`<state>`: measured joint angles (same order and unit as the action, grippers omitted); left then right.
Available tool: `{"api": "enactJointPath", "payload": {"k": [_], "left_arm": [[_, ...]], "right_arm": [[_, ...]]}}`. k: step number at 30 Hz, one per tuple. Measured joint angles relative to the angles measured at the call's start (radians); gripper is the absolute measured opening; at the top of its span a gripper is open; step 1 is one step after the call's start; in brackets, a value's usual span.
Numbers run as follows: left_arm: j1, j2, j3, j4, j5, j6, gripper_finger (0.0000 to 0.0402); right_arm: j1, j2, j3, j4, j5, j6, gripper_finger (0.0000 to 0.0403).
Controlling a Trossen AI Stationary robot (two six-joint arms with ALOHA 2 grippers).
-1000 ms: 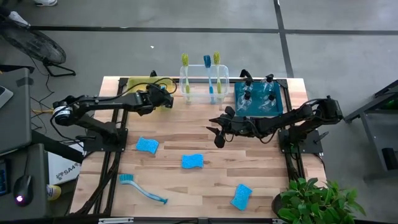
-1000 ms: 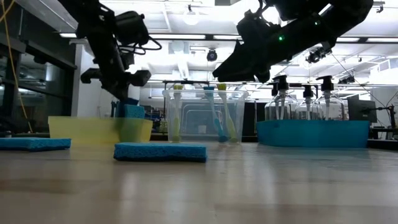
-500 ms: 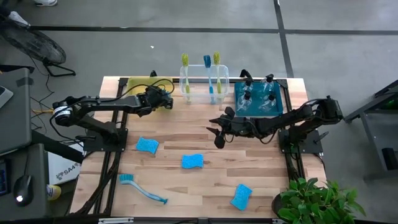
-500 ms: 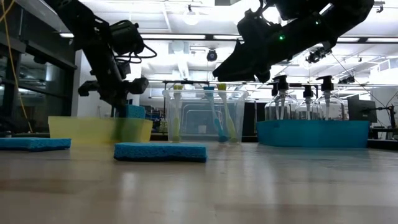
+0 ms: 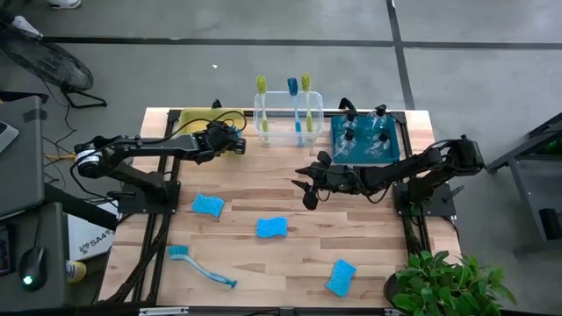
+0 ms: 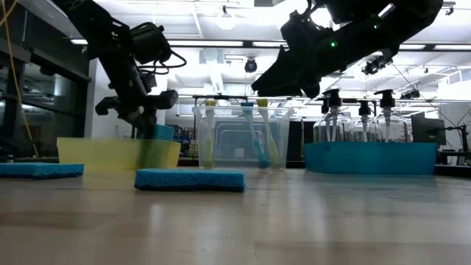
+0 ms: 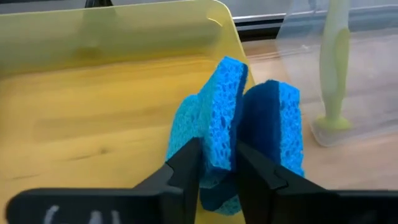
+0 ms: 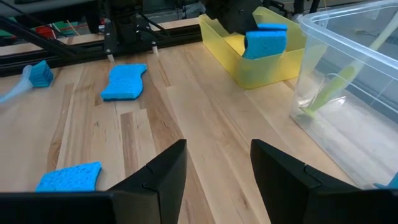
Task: Pick & Place Kitchen Sink Supplies
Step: Put the blue sponge into the yellow bin
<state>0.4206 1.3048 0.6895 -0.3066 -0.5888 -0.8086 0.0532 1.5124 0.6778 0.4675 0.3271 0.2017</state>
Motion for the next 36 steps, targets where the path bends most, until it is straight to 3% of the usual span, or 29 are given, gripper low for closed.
{"api": "enactJointPath", "payload": {"k": [9, 20, 25, 29, 36], "left_arm": [[0.0, 0.0, 0.046, -0.02, 0.023, 0.055, 0.0128], [-0.002, 0.0, 0.146, -0.132, 0.019, 0.098, 0.0132], [-0.006, -0.01, 0.193, -0.168, 0.087, 0.171, 0.0132], [-0.047, -0.034, 0.194, -0.183, 0.147, 0.208, 0.0132], [-0.217, -0.094, 0.194, -0.192, 0.108, 0.229, 0.0131]], "right_arm": [[0.0, 0.0, 0.0, -0.014, 0.0, 0.003, 0.0171], [0.0, 0.0, 0.0, -0.021, 0.0, 0.007, 0.0171], [0.0, 0.0, 0.0, -0.029, -0.013, 0.008, 0.0171], [0.0, 0.0, 0.0, -0.041, -0.067, 0.008, 0.0171], [0.031, 0.0, 0.0, -0.105, -0.101, 0.034, 0.0168]]}}
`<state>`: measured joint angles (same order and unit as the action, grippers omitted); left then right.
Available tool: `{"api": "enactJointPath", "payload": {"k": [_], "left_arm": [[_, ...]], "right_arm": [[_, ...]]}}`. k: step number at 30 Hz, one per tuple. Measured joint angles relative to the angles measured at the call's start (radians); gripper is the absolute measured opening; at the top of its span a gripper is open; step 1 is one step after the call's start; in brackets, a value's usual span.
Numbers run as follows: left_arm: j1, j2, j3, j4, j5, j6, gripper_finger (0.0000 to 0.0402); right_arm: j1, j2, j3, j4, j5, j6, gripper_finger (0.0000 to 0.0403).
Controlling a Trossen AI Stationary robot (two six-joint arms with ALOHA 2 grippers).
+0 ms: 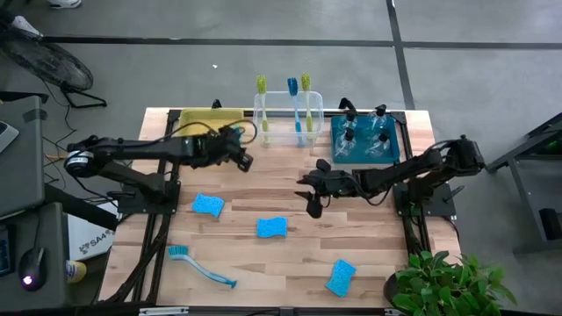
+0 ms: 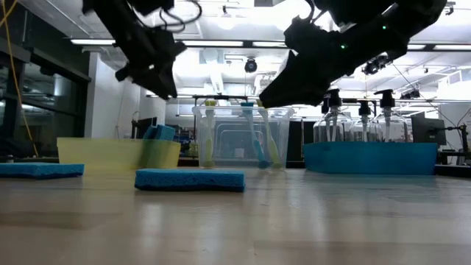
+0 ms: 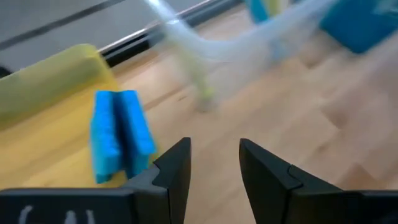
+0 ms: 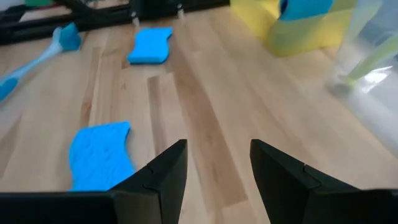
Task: Pick & Place Kitchen Sink Supplies
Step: Put the blue sponge into the yellow bin
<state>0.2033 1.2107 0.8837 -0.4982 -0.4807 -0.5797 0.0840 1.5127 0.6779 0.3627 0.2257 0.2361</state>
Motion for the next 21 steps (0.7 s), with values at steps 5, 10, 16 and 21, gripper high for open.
{"api": "enactJointPath", "payload": {"k": [5, 10, 16, 21], "left_arm": [[-0.15, -0.032, 0.0, -0.002, -0.055, -0.001, 0.0131], [-0.303, -0.039, 0.0, 0.009, -0.139, -0.025, 0.0131], [-0.456, -0.039, 0.0, 0.009, -0.242, -0.061, 0.0131], [-0.541, -0.039, 0.0, 0.009, -0.304, -0.08, 0.0131]], "right_arm": [[0.056, 0.0, 0.0, -0.036, -0.047, 0.059, 0.0168], [0.121, 0.0, 0.0, -0.106, -0.101, 0.147, 0.0167], [0.196, 0.0, 0.0, -0.222, -0.217, 0.231, 0.0167], [0.262, 0.0, 0.0, -0.374, -0.331, 0.329, 0.0167]]}}
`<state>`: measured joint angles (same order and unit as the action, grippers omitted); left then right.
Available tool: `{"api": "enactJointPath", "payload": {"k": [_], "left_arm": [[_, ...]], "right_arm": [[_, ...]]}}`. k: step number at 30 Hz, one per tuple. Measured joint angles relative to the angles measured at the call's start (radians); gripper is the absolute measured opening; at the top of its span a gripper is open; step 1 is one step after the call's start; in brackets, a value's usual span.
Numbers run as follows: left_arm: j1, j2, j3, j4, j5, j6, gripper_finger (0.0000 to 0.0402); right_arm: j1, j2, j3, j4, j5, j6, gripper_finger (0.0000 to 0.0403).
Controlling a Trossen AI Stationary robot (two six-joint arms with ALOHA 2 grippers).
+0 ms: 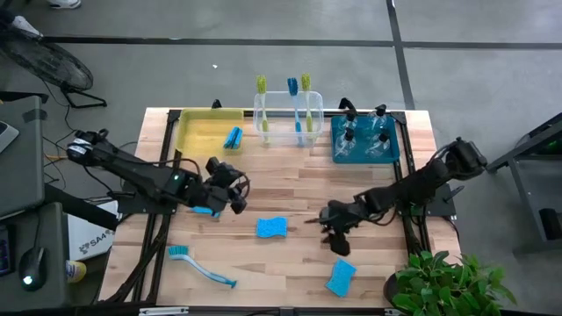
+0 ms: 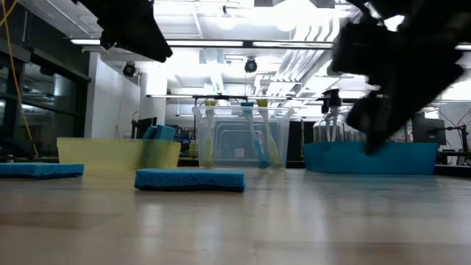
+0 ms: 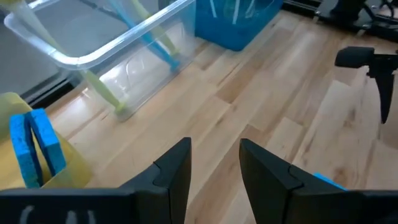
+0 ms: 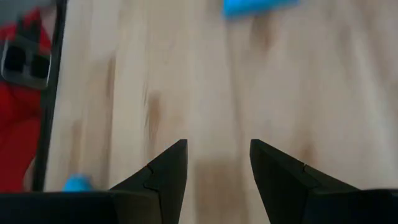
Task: Pick & Place Kitchen Sink Supplies
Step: Put the blue sponge into the yellow bin
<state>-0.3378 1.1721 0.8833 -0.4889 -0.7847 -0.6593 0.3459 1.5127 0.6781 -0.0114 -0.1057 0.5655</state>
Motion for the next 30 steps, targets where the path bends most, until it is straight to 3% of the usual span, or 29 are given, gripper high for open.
{"api": "enactJointPath", "payload": {"k": [6, 13, 18, 30], "left_arm": [[-0.045, 0.0, 0.0, 0.0, -0.022, -0.026, 0.0131], [-0.045, 0.0, 0.0, 0.0, -0.014, -0.027, 0.0131], [-0.045, 0.0, 0.0, -0.007, -0.01, -0.027, 0.0131], [-0.045, 0.001, 0.0, -0.012, 0.008, -0.027, 0.0131]], "right_arm": [[0.075, 0.0, 0.0, -0.132, -0.127, 0.138, 0.0167], [0.132, 0.0, 0.0, -0.157, -0.243, 0.272, 0.0167], [0.169, 0.0, 0.0, -0.141, -0.219, 0.335, 0.0167], [0.279, 0.0, 0.0, -0.133, 0.026, 0.453, 0.0167]]}}
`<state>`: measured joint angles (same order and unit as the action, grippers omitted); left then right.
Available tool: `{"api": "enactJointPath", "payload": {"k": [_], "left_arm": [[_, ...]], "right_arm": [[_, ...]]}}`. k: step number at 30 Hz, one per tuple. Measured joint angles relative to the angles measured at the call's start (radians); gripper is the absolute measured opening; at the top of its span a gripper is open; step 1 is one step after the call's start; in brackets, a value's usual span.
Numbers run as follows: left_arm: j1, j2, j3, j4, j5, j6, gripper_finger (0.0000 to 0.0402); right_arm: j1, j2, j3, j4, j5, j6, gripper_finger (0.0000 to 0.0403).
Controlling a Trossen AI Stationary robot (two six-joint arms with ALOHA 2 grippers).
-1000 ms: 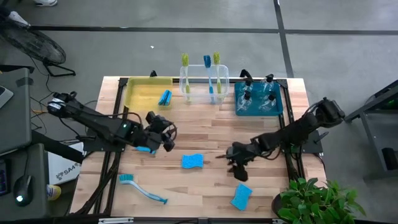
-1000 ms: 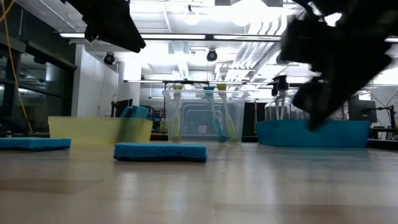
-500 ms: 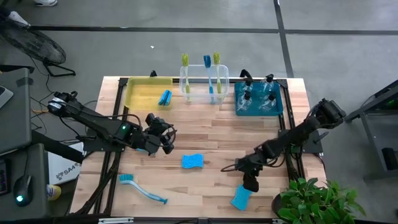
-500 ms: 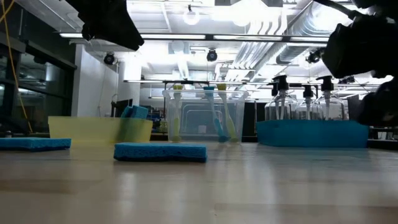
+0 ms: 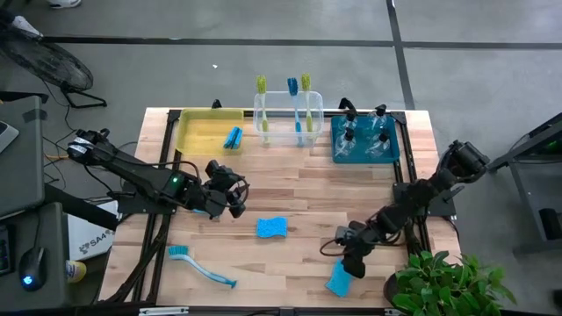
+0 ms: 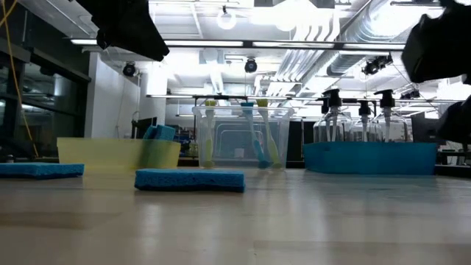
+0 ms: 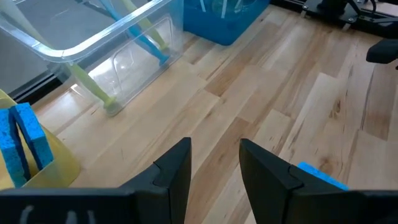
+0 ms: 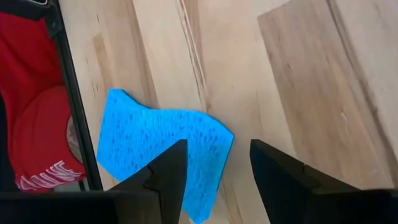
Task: Pick & Place Kitchen Sink Supplies
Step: Put the blue sponge into the yellow bin
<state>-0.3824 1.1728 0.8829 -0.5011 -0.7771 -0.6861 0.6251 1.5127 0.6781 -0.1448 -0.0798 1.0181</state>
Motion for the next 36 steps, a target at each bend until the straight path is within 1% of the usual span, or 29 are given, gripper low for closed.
{"api": "enactJointPath", "payload": {"k": [9, 16, 25, 29, 36], "left_arm": [[0.0, 0.002, 0.0, -0.003, 0.0, 0.0, 0.0131], [0.0, 0.002, 0.0, -0.003, 0.0, 0.0, 0.0131], [0.0, 0.002, 0.0, -0.003, 0.001, 0.0, 0.0131], [0.0, 0.002, 0.0, -0.003, 0.002, 0.0, 0.0131], [0.0, 0.002, 0.0, -0.003, 0.005, 0.0, 0.0131]], "right_arm": [[0.069, 0.008, 0.0, 0.002, 0.088, 0.068, 0.0167], [0.083, 0.071, 0.0, 0.043, 0.099, 0.082, 0.0167], [0.088, 0.107, 0.002, 0.112, 0.136, 0.081, 0.0164], [0.1, 0.128, 0.005, 0.122, 0.147, 0.074, 0.0148], [0.124, 0.134, 0.003, 0.12, 0.181, 0.074, 0.0103]]}}
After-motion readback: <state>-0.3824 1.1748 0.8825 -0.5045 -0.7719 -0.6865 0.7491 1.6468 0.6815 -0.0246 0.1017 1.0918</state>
